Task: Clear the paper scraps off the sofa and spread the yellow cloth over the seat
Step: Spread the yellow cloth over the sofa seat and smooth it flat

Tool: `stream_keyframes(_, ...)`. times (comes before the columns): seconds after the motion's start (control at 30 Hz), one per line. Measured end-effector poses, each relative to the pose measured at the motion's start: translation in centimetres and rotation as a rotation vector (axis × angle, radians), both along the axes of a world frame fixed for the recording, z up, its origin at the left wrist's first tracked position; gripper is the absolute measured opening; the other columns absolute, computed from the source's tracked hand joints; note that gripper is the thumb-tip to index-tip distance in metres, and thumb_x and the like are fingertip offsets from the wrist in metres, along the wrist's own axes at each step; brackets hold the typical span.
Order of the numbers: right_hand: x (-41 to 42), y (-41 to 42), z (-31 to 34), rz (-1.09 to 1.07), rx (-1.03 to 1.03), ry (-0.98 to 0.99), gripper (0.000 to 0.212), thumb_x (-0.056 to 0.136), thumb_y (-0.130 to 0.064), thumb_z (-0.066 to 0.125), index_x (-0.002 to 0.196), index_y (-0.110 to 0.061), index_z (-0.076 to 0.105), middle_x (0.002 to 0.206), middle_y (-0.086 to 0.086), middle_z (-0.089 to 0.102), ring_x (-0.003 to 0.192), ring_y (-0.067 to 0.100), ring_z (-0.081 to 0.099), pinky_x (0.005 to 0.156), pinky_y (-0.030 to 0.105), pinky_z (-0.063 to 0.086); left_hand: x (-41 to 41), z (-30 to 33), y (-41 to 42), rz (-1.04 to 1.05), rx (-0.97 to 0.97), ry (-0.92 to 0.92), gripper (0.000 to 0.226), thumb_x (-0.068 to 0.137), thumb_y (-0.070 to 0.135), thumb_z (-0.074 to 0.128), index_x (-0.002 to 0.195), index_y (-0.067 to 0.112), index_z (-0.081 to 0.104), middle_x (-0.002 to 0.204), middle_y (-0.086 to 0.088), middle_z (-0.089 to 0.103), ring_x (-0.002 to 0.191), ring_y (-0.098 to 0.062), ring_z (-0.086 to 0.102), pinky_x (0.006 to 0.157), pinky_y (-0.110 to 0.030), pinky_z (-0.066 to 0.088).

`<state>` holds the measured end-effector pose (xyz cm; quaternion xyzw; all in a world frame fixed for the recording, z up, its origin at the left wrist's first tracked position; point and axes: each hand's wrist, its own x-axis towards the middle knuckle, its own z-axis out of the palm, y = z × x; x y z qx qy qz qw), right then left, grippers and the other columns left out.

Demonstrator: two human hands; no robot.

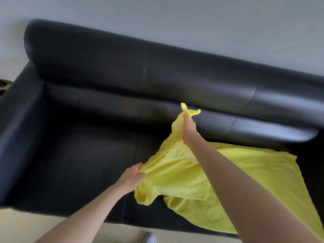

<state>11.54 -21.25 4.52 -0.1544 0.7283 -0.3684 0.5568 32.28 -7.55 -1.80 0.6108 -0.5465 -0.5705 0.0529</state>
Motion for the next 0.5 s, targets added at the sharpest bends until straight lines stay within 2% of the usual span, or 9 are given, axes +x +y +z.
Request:
stream_keyframes(0.1,3.4,-0.8,-0.7,0.059,0.017,0.028,0.057,0.096,-0.052,0.036,0.145,-0.024,0.035,0.13,0.007,0.054,0.122,0.031,0.05,0.108,0.049,0.037,2.4,-1.0,0.1,0.123,0.059,0.053,0.016,0.095,0.018,0.047,0.108,0.015,0.054,0.101,-0.007,0.062,0.093,-0.023,0.061,0.079,-0.034,0.048)
stream_keyframes(0.23,8.4,-1.7,-1.9,0.106,0.058,0.077,0.058,0.096,-0.053,0.035,0.146,-0.022,0.034,0.123,0.007,0.053,0.121,0.031,0.05,0.108,0.049,0.037,5.8,-2.5,-0.1,0.328,0.118,0.119,0.021,0.1,0.021,0.04,0.113,0.012,0.054,0.108,-0.009,0.061,0.1,-0.024,0.06,0.092,-0.043,0.05)
stream_keyframes(0.33,12.4,-2.3,-2.3,0.148,0.06,0.102,0.055,0.097,-0.05,0.035,0.143,-0.021,0.038,0.114,0.004,0.054,0.111,0.028,0.052,0.104,0.046,0.039,8.6,-3.3,-0.6,0.443,0.099,0.081,0.027,0.101,0.026,0.033,0.111,0.011,0.053,0.106,-0.009,0.059,0.097,-0.024,0.059,0.087,-0.041,0.049)
stream_keyframes(0.43,17.4,-3.0,-2.3,0.197,0.052,0.156,0.054,0.097,-0.05,0.034,0.14,-0.02,0.042,0.107,0.001,0.052,0.097,0.023,0.049,0.092,0.039,0.039,13.0,-3.8,-1.0,0.5,0.047,0.041,0.024,0.1,0.023,0.032,0.104,0.012,0.053,0.099,-0.008,0.059,0.088,-0.022,0.059,0.077,-0.037,0.046)
stream_keyframes(0.5,20.8,-3.3,-2.5,0.234,0.05,0.187,0.053,0.098,-0.049,0.034,0.139,-0.018,0.043,0.107,0.003,0.052,0.095,0.021,0.049,0.085,0.036,0.037,16.3,-3.9,-0.9,0.493,0.016,0.013,0.022,0.1,0.023,0.033,0.101,0.014,0.052,0.096,-0.006,0.059,0.084,-0.02,0.058,0.074,-0.036,0.046)
